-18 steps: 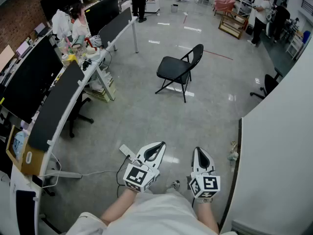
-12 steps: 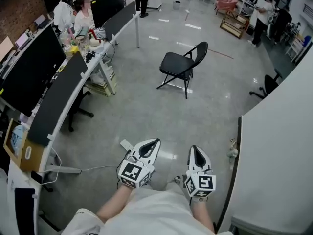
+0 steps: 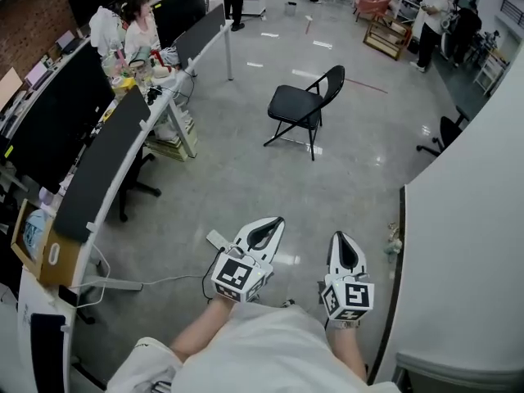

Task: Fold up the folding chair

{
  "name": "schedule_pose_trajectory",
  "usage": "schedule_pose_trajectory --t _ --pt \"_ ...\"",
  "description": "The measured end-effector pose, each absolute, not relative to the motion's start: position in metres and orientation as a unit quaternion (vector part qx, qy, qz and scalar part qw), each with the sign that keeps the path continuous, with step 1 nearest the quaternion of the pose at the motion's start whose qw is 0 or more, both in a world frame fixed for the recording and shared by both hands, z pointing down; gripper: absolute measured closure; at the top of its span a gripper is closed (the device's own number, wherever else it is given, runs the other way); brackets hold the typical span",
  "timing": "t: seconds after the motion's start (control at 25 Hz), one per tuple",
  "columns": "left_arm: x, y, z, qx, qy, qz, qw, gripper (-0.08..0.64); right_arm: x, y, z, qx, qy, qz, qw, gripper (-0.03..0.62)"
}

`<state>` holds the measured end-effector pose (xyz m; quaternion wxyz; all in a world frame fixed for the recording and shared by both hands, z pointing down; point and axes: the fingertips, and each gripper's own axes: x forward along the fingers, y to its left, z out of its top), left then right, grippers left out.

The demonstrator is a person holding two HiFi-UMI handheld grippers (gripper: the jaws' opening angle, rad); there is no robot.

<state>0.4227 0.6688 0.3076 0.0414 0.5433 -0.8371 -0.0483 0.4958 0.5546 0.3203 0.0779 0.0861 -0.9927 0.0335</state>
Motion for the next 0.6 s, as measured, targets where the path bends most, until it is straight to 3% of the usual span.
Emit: schedule_pose_trajectory --t 0.6 --pt "0.483 0.626 0.303 0.518 -0.854 -0.020 0.046 0.548 0.562 0.499 0.319 0.084 -0.992 0.065 0.062 0.588"
